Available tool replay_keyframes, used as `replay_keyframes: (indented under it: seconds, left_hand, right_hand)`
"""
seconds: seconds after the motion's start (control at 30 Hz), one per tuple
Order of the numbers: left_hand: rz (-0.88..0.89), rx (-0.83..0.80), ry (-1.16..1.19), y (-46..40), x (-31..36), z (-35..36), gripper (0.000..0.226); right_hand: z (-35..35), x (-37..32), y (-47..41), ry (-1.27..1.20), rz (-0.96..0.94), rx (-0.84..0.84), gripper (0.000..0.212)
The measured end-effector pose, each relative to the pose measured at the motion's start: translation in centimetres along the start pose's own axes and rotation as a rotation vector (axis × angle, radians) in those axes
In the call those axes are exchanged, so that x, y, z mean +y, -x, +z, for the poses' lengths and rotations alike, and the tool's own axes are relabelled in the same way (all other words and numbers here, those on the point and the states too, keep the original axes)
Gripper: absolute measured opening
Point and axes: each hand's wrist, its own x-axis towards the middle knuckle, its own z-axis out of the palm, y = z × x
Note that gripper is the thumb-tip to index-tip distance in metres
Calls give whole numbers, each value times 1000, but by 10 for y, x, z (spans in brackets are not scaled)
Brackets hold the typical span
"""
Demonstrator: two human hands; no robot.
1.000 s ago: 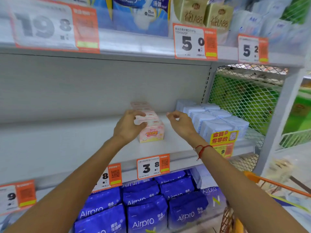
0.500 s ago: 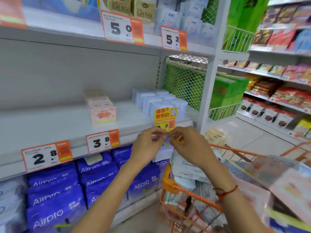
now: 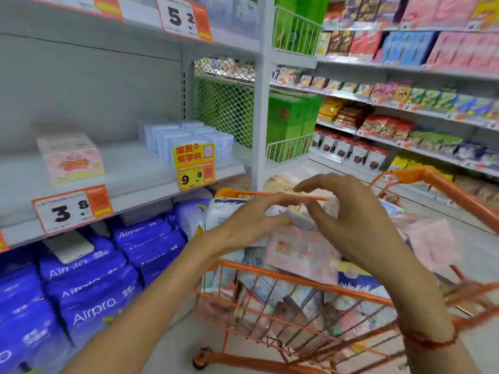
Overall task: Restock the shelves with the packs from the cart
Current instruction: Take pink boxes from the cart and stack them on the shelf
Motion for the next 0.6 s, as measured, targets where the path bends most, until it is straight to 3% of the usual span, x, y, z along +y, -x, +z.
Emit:
replay_keyframes:
  seconds: [0.07, 0.13, 0.23, 0.33, 0.5, 0.6]
  left_hand:
    - [14, -136, 2, 6, 6, -2, 47]
    - [-2, -215, -105, 17, 8, -3, 62]
    - [43, -153, -477, 26, 5, 5, 80]
    - [47, -67, -530, 26, -2, 13, 77]
    - [7, -41, -128, 29, 4, 1, 59]
    - [10, 50, -3, 29, 6, -22, 60]
  right_hand:
    - [-13, 13, 6, 55, 63, -7, 22]
    - [-21, 28, 11, 71, 142, -85, 37]
    - [-34, 43, 19, -30, 274, -331, 78]
    - [-39, 54, 24, -114, 379, -508, 95]
    - [-37, 54, 20, -51, 373, -339, 80]
    - [-35, 47, 13, -303, 389, -148, 70]
